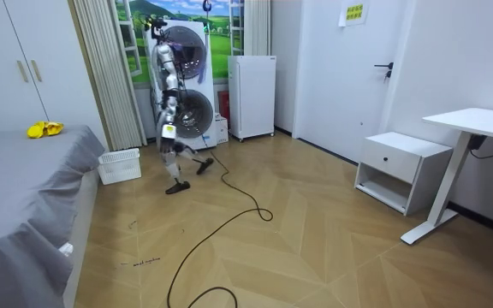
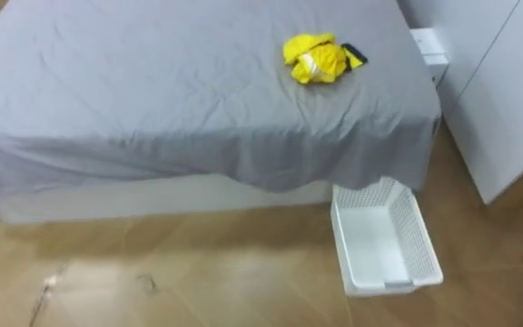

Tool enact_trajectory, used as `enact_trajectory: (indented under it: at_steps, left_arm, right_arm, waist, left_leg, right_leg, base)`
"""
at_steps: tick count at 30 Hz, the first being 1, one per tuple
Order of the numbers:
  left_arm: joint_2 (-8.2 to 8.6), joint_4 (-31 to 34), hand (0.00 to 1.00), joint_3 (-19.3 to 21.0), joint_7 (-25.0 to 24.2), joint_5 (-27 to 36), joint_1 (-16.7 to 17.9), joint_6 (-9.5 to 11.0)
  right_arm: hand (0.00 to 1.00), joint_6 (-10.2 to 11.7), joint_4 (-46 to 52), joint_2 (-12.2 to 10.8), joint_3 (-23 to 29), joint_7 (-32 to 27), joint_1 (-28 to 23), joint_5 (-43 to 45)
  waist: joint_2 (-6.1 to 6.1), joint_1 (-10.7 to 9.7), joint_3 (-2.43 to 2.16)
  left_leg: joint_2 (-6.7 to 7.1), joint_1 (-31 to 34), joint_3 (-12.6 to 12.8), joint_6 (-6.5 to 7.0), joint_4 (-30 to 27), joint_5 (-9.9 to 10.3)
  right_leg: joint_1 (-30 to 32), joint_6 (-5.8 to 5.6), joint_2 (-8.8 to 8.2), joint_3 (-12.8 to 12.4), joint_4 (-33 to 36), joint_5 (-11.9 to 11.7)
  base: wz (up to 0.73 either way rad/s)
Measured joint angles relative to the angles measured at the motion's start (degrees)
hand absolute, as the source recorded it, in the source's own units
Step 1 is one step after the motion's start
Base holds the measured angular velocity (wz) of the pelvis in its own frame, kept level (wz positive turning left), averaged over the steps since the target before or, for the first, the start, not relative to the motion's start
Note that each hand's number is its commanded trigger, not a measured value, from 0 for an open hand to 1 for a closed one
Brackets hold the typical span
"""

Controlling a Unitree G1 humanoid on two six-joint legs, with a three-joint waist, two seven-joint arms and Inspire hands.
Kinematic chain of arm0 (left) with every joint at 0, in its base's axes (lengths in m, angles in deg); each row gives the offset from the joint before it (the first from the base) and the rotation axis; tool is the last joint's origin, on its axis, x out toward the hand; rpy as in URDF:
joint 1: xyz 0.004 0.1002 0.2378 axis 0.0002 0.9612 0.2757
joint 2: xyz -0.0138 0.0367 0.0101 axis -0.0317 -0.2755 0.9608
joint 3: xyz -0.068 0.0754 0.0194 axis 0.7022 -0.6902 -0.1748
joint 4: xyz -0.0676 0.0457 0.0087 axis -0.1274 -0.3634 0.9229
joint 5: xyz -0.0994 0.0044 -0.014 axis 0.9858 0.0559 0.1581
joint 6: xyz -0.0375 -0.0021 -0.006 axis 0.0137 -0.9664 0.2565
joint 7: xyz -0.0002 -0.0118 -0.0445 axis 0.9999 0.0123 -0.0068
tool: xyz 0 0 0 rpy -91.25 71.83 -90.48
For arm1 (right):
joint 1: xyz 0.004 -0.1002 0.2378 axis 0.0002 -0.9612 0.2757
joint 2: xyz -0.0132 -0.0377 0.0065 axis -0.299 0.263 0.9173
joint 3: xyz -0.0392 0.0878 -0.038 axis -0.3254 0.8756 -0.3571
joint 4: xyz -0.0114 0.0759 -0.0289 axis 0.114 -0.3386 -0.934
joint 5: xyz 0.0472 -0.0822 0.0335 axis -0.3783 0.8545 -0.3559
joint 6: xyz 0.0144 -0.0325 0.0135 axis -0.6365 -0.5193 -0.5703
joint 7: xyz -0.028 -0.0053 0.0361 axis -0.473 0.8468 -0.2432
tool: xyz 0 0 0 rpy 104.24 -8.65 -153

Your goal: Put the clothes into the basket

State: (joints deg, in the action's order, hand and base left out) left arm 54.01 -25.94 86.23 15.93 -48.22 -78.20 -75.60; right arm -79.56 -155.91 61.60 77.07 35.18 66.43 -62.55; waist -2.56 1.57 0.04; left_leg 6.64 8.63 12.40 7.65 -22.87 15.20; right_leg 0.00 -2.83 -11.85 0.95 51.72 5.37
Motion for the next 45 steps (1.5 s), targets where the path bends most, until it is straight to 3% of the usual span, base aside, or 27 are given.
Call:
enact_trajectory:
  at_steps: [2,3,4,5,7,8,9,11,12,13,14,16,17,18,19,20,21,22,23,25,26,29,31,34,39,42,45]
  left_arm:
    - [0.04,1.3,0.00,0.1,0.7,-1.3,-1.0,1.1]
    - [0.10,1.5,0.00,-0.2,0.7,-1.6,-1.6,1.1]
    - [0.08,2.1,0.00,-1.1,0.6,-1.9,-1.8,1.0]
    - [-0.01,3.0,0.00,-2.3,0.5,-1.8,-1.8,1.0]
    - [0.00,3.4,0.00,-4.7,0.3,-1.7,-2.0,1.0]
    - [0.43,3.5,0.00,-5.9,0.2,-1.7,-1.7,0.8]
    - [0.49,3.5,0.00,-6.4,0.1,-1.7,-1.5,0.8]
    - [-0.20,3.5,0.00,-7.1,0.1,-1.7,-0.5,0.8]
    - [-0.44,3.5,0.00,-7.1,0.1,-1.6,0.0,0.7]
    - [-0.43,3.4,0.00,-7.1,0.1,-1.1,1.1,0.7]
    - [-0.40,3.3,0.00,-7.0,0.0,-0.4,2.2,0.7]
    - [-0.35,3.8,0.00,-6.5,-0.4,-0.4,2.1,0.8]
    - [-0.17,4.6,0.00,-6.3,-0.6,-0.8,1.6,0.8]
    - [-0.02,4.9,0.00,-5.9,-0.6,-1.2,2.0,0.9]
    - [-1.01,5.7,0.00,-5.2,-0.6,-0.9,3.5,2.0]
    - [-1.64,5.4,0.00,-5.2,-0.6,-0.9,4.5,2.2]
    - [-1.33,5.5,0.00,-5.2,-0.6,-0.8,5.0,2.0]
    - [-1.36,5.6,0.00,-4.9,-0.5,-0.9,5.3,2.1]
    - [-1.45,5.6,0.00,-4.8,-0.5,-0.2,5.1,2.1]
    - [-1.02,5.7,0.00,-5.4,-0.4,0.2,5.1,2.0]
    - [-0.93,5.8,0.00,-5.5,-0.4,0.5,5.2,2.1]
    - [-1.03,6.4,0.00,-5.3,-0.3,1.4,5.4,2.0]
    - [-1.05,6.8,0.00,-5.3,0.1,1.4,5.7,2.1]
    - [-0.93,6.7,0.00,-5.2,0.2,1.4,6.5,2.2]
    - [-0.76,4.5,0.00,-4.1,-0.9,1.4,5.7,1.4]
    - [-0.82,2.6,0.00,-4.2,-1.2,1.4,3.1,-0.8]
    - [-0.81,2.4,0.00,-4.2,-1.7,1.4,0.8,-2.9]
  right_arm:
    - [0.00,0.2,3.5,0.0,0.8,-0.6,-0.1,-1.1]
    - [0.00,0.2,4.8,-0.1,1.0,-0.8,-0.1,-1.1]
    - [0.00,0.2,7.0,-0.2,1.2,-1.4,0.1,-0.9]
    - [0.00,0.4,8.8,-0.3,1.1,-1.9,0.2,-0.7]
    - [0.00,0.8,10.1,-0.3,1.3,-2.5,0.8,-0.2]
    - [0.00,1.0,11.6,-0.2,1.8,-3.8,0.8,0.9]
    - [0.00,1.3,12.3,-0.2,1.9,-4.4,0.9,1.4]
    - [0.00,3.2,15.1,-0.6,2.3,-5.3,2.4,1.9]
    - [0.00,3.6,15.7,-0.6,2.3,-5.5,3.1,2.0]
    - [0.00,4.8,16.7,-0.3,2.5,-5.9,4.4,2.9]
    - [0.00,5.1,17.7,-0.2,2.8,-6.7,5.3,4.2]
    - [0.00,4.6,21.8,-0.2,2.8,-7.2,5.3,6.2]
    - [0.00,4.2,24.5,-0.2,2.6,-7.4,5.1,6.5]
    - [0.00,4.1,25.4,-0.3,2.3,-7.4,5.2,6.6]
    - [0.00,3.7,27.5,-0.7,1.4,-7.6,4.9,6.6]
    - [0.00,3.3,28.8,0.2,0.3,-7.6,5.3,6.7]
    - [0.00,3.0,29.0,0.7,0.3,-7.8,5.5,7.0]
    - [0.00,2.4,29.5,0.6,0.3,-8.7,5.5,8.1]
    - [0.00,2.3,30.0,0.5,0.3,-9.6,5.1,8.3]
    - [0.00,2.2,30.7,0.8,0.6,-10.9,4.1,8.3]
    - [0.00,2.2,31.3,0.9,0.5,-11.5,3.8,8.4]
    - [0.00,2.3,33.2,1.3,0.4,-13.7,3.8,9.0]
    - [0.00,2.3,33.5,1.4,0.2,-15.2,3.8,9.1]
    - [0.00,2.5,35.9,1.3,-0.2,-16.7,3.9,10.4]
    - [0.00,3.9,36.3,1.6,-0.3,-19.1,5.0,14.3]
    - [0.00,3.8,35.7,1.8,-1.0,-19.7,7.3,14.4]
    - [0.00,3.6,31.8,2.3,-2.8,-19.9,10.3,14.6]
  waist:
    - [1.96,0.1,0.37]
    - [2.41,0.0,0.44]
    - [3.50,0.1,0.36]
    - [3.67,0.0,0.83]
    - [3.34,-0.6,0.90]
    - [3.57,-0.6,0.83]
    - [3.68,-0.5,0.85]
    - [3.61,0.4,0.67]
    - [3.80,0.5,0.57]
    - [5.34,0.4,-0.19]
    - [6.79,0.2,-0.07]
    - [6.80,0.3,-0.01]
    - [6.16,-0.4,0.86]
    - [5.45,-1.0,1.71]
    - [5.10,-0.7,1.06]
    - [4.90,0.2,0.65]
    - [6.04,0.4,0.39]
    - [5.77,0.0,0.30]
    - [4.85,-1.4,0.37]
    - [4.03,-1.1,0.42]
    - [3.31,-1.0,0.63]
    - [2.55,0.2,0.51]
    - [2.09,0.5,0.21]
    - [1.75,0.5,-0.23]
    - [1.56,0.5,-0.20]
    - [1.52,0.4,0.12]
    - [1.58,0.6,0.29]
  left_leg:
    - [-1.02,-5.2,-2.9,0.19,3.8,0.6]
    - [-1.28,-6.0,-4.8,0.20,4.3,0.8]
    - [-1.95,-8.0,-7.2,0.07,5.4,1.3]
    - [-2.45,-10.7,-8.1,-0.04,7.4,1.5]
    - [-2.47,-14.8,-10.1,-0.26,10.4,2.3]
    - [-3.04,-17.5,-10.4,-0.66,12.0,3.3]
    - [-3.47,-18.9,-10.5,-1.01,12.6,3.8]
    - [-5.13,-22.0,-11.2,-3.43,11.9,5.5]
    - [-5.78,-22.2,-11.3,-4.50,11.3,6.1]
    - [-7.77,-22.7,-11.2,-7.33,10.3,7.7]
    - [-9.37,-23.7,-10.8,-9.69,9.3,8.0]
    - [-9.93,-24.3,-9.7,-13.14,6.4,5.3]
    - [-9.65,-25.4,-9.7,-12.96,4.0,1.7]
    - [-9.27,-26.0,-9.5,-13.05,2.0,0.4]
    - [-9.32,-24.8,-9.0,-13.28,-4.1,-0.8]
    - [-9.70,-23.0,-8.0,-13.08,-12.1,-1.4]
    - [-10.25,-21.8,-8.3,-12.33,-15.8,-2.6]
    - [-11.07,-19.0,-8.8,-12.47,-21.6,-5.1]
    - [-11.24,-15.1,-9.2,-12.36,-25.0,-2.7]
    - [-10.95,-10.2,-9.2,-11.65,-26.1,2.3]
    - [-10.97,-6.9,-8.2,-10.94,-25.3,4.4]
    - [-10.85,0.5,-7.6,-10.27,-16.4,5.8]
    - [-10.74,2.9,-7.3,-10.76,-8.0,4.7]
    - [-9.80,2.6,-6.3,-8.82,-0.6,-3.5]
    - [-8.61,-0.3,-5.6,-8.96,5.6,-4.6]
    - [-8.29,-0.1,-5.9,-9.03,7.1,-5.2]
    - [-8.08,0.9,-6.6,-8.97,7.2,-5.4]
  right_leg:
    - [8.6,3.14,3.75,2.8,5.8,8.1]
    - [11.1,3.60,5.30,4.0,5.0,10.0]
    - [15.7,3.89,7.89,6.4,0.2,12.2]
    - [19.0,4.00,9.78,8.3,-7.9,12.3]
    - [21.9,4.30,11.32,9.7,-22.4,9.6]
    - [22.8,4.81,11.49,10.8,-29.0,4.0]
    - [23.0,4.98,11.75,11.0,-31.5,1.2]
    - [22.9,8.98,14.01,10.7,-37.6,-8.3]
    - [22.9,9.76,14.66,10.6,-37.5,-9.5]
    - [22.3,10.94,16.13,11.9,-34.5,-9.8]
    - [22.2,11.12,16.79,13.1,-30.5,-6.6]
    - [22.1,11.34,16.17,11.7,-24.7,-2.1]
    - [22.7,12.34,14.54,12.6,-17.1,0.0]
    - [24.0,11.84,13.90,14.0,-14.4,1.4]
    - [22.8,11.35,15.48,15.5,-20.0,0.0]
    - [21.4,15.19,16.58,17.4,-22.7,0.6]
    - [20.4,15.73,17.82,17.5,-23.1,1.6]
    - [19.0,15.66,18.43,17.0,-23.5,3.2]
    - [17.3,15.19,18.40,16.4,-24.7,4.2]
    - [13.8,15.09,18.30,15.4,-27.6,4.4]
    - [11.8,15.03,18.24,14.5,-29.3,4.3]
    - [9.1,14.54,18.10,12.2,-32.2,4.4]
    - [8.3,14.58,18.00,10.8,-33.2,4.4]
    - [6.9,13.99,17.70,8.5,-35.5,3.9]
    - [5.9,13.57,17.44,7.1,-38.2,3.3]
    - [6.2,13.35,17.27,7.3,-39.2,3.4]
    - [6.9,11.89,17.07,7.9,-39.3,4.3]
  base:
    - [0.13]
    - [0.20]
    - [0.28]
    - [0.31]
    - [0.52]
    - [0.61]
    - [0.51]
    - [0.17]
    - [-0.08]
    - [0.00]
    - [0.10]
    - [0.34]
    - [0.43]
    - [0.17]
    - [-0.30]
    - [-0.56]
    - [-0.55]
    - [0.00]
    - [0.22]
    - [0.01]
    - [-0.33]
    - [-0.42]
    - [-0.35]
    - [-0.25]
    - [-0.09]
    - [0.09]
    - [0.15]
